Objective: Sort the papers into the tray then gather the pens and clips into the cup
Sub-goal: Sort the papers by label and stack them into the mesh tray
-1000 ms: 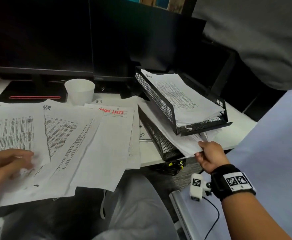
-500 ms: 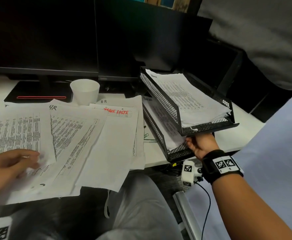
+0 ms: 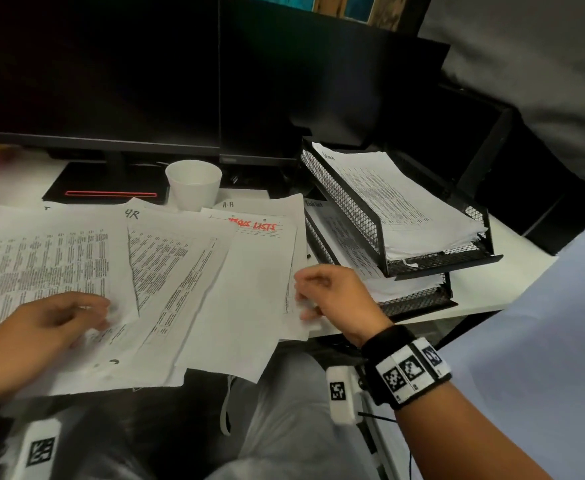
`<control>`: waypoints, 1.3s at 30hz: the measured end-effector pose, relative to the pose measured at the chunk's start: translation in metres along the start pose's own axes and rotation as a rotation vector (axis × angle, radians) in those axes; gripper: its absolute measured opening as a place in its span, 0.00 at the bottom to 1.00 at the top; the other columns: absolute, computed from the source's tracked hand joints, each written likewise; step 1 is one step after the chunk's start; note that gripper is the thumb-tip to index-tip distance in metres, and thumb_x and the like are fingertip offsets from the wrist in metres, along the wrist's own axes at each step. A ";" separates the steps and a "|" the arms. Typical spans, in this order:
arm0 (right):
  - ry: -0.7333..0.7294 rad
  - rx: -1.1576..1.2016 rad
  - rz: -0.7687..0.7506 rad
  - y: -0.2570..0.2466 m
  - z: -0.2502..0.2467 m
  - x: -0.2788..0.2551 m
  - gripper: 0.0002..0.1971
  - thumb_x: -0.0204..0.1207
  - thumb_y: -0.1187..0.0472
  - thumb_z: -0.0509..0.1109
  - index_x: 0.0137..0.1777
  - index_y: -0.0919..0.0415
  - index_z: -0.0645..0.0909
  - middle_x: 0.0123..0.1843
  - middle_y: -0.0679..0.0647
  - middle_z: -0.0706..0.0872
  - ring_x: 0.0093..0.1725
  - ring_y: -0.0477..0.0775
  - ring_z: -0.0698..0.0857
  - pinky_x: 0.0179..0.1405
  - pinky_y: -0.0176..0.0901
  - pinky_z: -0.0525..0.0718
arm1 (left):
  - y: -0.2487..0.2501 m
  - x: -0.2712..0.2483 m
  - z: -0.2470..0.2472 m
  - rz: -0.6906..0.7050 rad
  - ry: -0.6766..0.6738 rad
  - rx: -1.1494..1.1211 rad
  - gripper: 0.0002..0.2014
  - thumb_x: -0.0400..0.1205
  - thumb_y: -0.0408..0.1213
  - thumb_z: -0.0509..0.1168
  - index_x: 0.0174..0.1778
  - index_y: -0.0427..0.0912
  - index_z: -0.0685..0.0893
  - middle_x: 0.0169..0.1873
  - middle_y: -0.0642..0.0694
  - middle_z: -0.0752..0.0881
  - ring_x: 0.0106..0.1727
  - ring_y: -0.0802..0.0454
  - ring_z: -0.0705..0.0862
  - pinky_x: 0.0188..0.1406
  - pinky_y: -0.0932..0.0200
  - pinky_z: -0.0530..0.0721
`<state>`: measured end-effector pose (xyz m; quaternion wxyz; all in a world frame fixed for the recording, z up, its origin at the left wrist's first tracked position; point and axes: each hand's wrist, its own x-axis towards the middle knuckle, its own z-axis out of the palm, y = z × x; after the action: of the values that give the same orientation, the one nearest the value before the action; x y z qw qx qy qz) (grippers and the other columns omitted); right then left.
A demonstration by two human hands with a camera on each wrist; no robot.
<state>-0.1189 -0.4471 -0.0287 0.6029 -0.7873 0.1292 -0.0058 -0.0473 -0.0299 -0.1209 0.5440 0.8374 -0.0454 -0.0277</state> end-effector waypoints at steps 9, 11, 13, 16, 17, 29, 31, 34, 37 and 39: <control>0.129 0.010 0.131 -0.024 0.037 0.075 0.23 0.83 0.68 0.73 0.74 0.53 0.72 0.66 0.54 0.90 0.45 0.50 0.89 0.30 0.33 0.85 | 0.030 -0.009 0.004 0.012 -0.020 -0.037 0.17 0.87 0.32 0.72 0.49 0.65 0.92 0.38 0.48 0.96 0.25 0.64 0.81 0.46 0.51 0.78; 0.114 0.066 0.157 -0.022 0.041 0.083 0.29 0.80 0.71 0.74 0.77 0.55 0.69 0.63 0.56 0.91 0.47 0.53 0.91 0.31 0.39 0.91 | 0.029 -0.010 0.004 -0.009 -0.026 0.002 0.13 0.87 0.34 0.72 0.50 0.61 0.93 0.39 0.50 0.96 0.27 0.64 0.83 0.48 0.51 0.79; 0.091 0.041 0.165 -0.020 0.046 0.088 0.29 0.77 0.73 0.76 0.77 0.60 0.75 0.65 0.61 0.92 0.57 0.60 0.93 0.54 0.55 0.95 | 0.031 -0.010 0.004 -0.012 -0.016 0.031 0.07 0.87 0.36 0.73 0.50 0.54 0.93 0.39 0.52 0.96 0.28 0.67 0.84 0.52 0.49 0.81; 0.079 -0.116 0.084 -0.019 0.051 0.088 0.18 0.78 0.73 0.73 0.67 0.64 0.89 0.64 0.59 0.94 0.59 0.59 0.93 0.65 0.57 0.92 | 0.032 -0.010 0.005 -0.012 -0.001 0.033 0.05 0.87 0.37 0.73 0.53 0.52 0.92 0.39 0.52 0.96 0.28 0.69 0.84 0.48 0.53 0.81; 0.103 -0.155 0.052 -0.024 0.050 0.086 0.17 0.80 0.71 0.72 0.67 0.62 0.88 0.63 0.57 0.94 0.59 0.57 0.93 0.65 0.56 0.91 | 0.034 -0.011 0.004 -0.019 0.000 0.031 0.07 0.87 0.34 0.73 0.53 0.52 0.92 0.39 0.52 0.97 0.28 0.70 0.84 0.46 0.55 0.80; 0.533 0.189 -0.523 -0.123 -0.006 0.052 0.21 0.84 0.68 0.66 0.76 0.55 0.80 0.63 0.44 0.92 0.60 0.43 0.92 0.65 0.41 0.89 | 0.060 -0.019 0.007 -0.113 0.001 0.508 0.20 0.73 0.52 0.84 0.55 0.72 0.85 0.51 0.61 0.82 0.51 0.63 0.82 0.52 0.63 0.77; 0.479 0.251 -0.511 -0.122 -0.001 0.057 0.22 0.82 0.68 0.66 0.74 0.53 0.82 0.63 0.45 0.93 0.61 0.47 0.93 0.64 0.48 0.91 | 0.065 -0.021 0.006 -0.127 -0.015 0.675 0.26 0.71 0.60 0.81 0.65 0.74 0.83 0.59 0.63 0.77 0.65 0.58 0.76 0.67 0.52 0.74; 0.369 0.275 -0.396 -0.103 0.018 0.071 0.21 0.83 0.73 0.64 0.73 0.58 0.83 0.61 0.49 0.93 0.57 0.50 0.94 0.57 0.49 0.93 | 0.068 -0.021 0.005 -0.181 -0.044 0.721 0.33 0.72 0.63 0.78 0.75 0.73 0.79 0.72 0.64 0.74 0.80 0.52 0.70 0.78 0.40 0.67; 0.234 0.285 -0.213 -0.069 0.046 0.087 0.23 0.81 0.76 0.63 0.72 0.58 0.85 0.61 0.55 0.94 0.59 0.61 0.94 0.52 0.54 0.94 | 0.073 -0.022 0.002 -0.170 -0.027 0.722 0.25 0.77 0.54 0.74 0.72 0.69 0.82 0.72 0.65 0.82 0.74 0.52 0.79 0.75 0.41 0.75; 0.143 0.262 -0.104 -0.044 0.062 0.094 0.22 0.81 0.76 0.63 0.68 0.58 0.87 0.58 0.56 0.96 0.58 0.64 0.94 0.51 0.58 0.94 | 0.077 -0.024 0.001 -0.135 0.004 0.755 0.14 0.80 0.41 0.68 0.59 0.61 0.86 0.56 0.64 0.88 0.60 0.50 0.84 0.62 0.46 0.79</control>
<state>-0.0095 -0.3976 -0.0175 0.6885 -0.7051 0.1290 -0.1101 -0.0751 -0.0596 -0.0508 0.1943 0.9800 0.0038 -0.0434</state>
